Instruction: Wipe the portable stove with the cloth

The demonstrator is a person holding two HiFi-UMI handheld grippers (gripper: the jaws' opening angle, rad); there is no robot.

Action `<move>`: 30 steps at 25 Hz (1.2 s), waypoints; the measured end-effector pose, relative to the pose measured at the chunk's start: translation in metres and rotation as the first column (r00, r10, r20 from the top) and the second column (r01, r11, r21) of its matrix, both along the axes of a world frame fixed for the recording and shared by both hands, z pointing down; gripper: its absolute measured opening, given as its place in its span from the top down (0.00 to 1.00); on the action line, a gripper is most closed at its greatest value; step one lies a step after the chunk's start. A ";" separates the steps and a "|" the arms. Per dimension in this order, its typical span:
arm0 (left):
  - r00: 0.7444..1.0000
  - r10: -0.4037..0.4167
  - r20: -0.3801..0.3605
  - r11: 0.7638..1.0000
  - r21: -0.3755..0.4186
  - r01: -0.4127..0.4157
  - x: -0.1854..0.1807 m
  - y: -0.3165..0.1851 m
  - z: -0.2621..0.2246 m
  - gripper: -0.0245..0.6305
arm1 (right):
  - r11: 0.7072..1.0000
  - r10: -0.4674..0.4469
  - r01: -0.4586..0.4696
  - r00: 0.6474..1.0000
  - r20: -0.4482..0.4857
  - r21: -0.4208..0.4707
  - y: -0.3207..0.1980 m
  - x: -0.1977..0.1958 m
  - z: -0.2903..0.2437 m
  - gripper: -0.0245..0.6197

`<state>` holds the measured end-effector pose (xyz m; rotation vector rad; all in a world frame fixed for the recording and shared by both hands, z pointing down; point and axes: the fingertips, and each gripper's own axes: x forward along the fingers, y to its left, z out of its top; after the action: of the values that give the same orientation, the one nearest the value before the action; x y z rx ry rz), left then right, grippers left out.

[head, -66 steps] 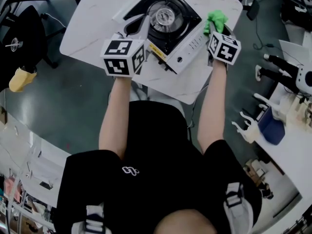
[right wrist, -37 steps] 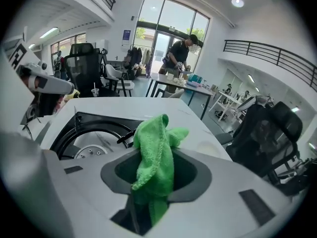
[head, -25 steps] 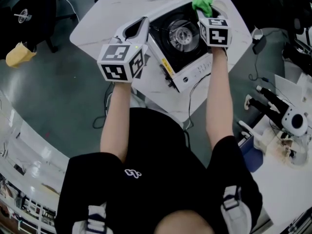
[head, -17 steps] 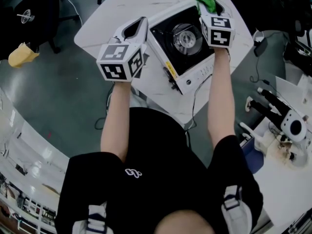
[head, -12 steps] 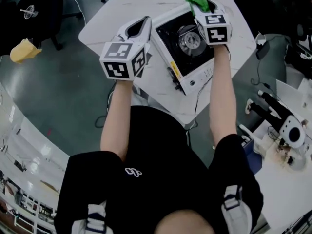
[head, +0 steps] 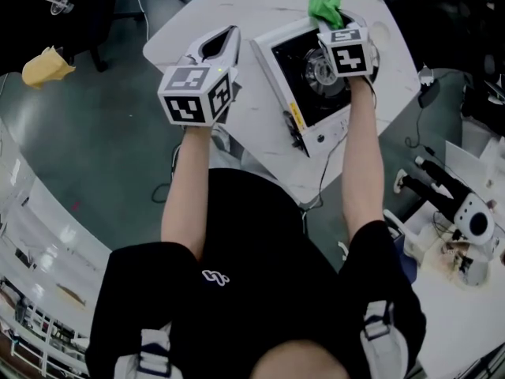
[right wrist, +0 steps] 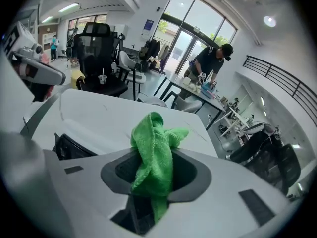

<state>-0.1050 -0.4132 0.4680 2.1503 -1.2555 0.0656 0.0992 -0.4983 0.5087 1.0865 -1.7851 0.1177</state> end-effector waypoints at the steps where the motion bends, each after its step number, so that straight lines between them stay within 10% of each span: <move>1: 1.000 0.001 0.000 1.000 -0.001 -0.001 -0.001 0.001 0.000 0.97 | 1.000 0.000 0.000 1.000 0.003 -0.002 0.003 -0.003 0.000 0.76; 19: 1.000 0.007 -0.008 1.000 0.006 -0.007 -0.010 0.013 -0.008 0.97 | 0.957 -0.252 0.274 0.949 0.192 -0.100 0.071 -0.103 0.002 0.76; 30: 1.000 0.001 -0.018 1.000 0.011 -0.001 -0.015 0.031 -0.012 0.97 | 0.956 -0.293 0.269 0.898 0.328 0.117 0.102 -0.140 -0.046 0.76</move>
<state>-0.1197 -0.3824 0.4556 2.1562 -1.2471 0.0403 -0.0406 -0.3962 0.4628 0.8799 -2.2585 0.0713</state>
